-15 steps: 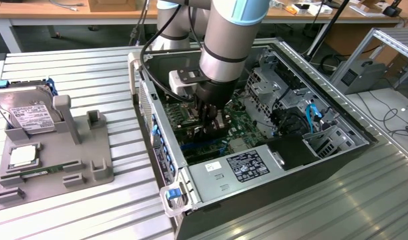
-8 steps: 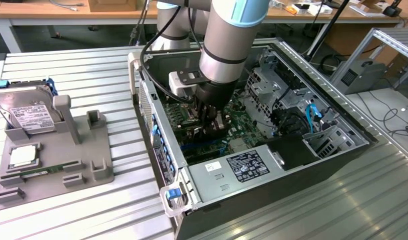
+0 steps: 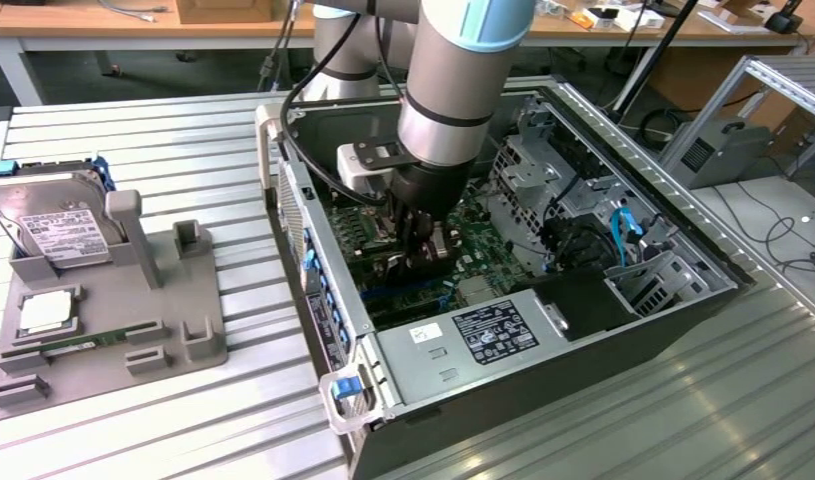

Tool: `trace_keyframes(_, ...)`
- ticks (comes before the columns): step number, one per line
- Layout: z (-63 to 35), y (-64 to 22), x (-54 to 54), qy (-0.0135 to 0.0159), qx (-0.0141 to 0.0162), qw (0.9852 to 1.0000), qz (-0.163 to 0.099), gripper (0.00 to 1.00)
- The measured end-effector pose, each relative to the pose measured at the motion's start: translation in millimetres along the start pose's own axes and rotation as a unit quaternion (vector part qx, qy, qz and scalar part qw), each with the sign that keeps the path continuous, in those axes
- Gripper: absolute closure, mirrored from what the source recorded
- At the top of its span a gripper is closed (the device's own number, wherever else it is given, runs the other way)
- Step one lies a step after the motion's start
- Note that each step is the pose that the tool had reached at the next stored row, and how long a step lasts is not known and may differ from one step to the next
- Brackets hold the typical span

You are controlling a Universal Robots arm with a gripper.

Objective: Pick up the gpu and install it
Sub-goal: 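Insert the gpu into the slot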

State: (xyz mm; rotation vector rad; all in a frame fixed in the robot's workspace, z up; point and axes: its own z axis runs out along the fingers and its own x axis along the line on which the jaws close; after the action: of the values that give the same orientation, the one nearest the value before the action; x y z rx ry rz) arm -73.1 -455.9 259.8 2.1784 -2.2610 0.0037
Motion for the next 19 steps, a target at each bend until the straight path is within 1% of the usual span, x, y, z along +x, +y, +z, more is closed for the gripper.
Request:
trace_keyframes(1, 0.0, 0.0, 0.0, 0.005, 0.0002, 1.0, 0.0, 0.73)
trace_keyframes(2, 0.5, -0.2, -0.3, 0.0186, 0.001, 0.9998, 0.0, 0.73)
trace_keyframes(3, 0.5, -0.2, -0.3, 0.0211, 0.001, 0.9998, 0.0, 0.73)
trace_keyframes(6, 0.1, -0.1, -0.3, 0.0216, 0.0008, 0.9998, 0.0, 0.73)
trace_keyframes(9, 0.8, 0.0, -0.3, 0.0207, 0.0008, 0.9998, 0.0, 0.73)
trace_keyframes(15, 1.3, -0.1, -0.3, 0.0206, 0.0008, 0.9998, 0.0, 0.73)
trace_keyframes(16, 1.2, 0.0, -0.2, 0.0208, 0.0007, 0.9998, 0.0, 0.72)
trace_keyframes(18, 1.2, 0.0, -0.2, 0.0206, 0.0008, 0.9998, 0.0, 0.6)
trace_keyframes(19, 1.3, -0.1, -0.3, 0.0205, 0.0008, 0.9998, 0.0, 0.6)
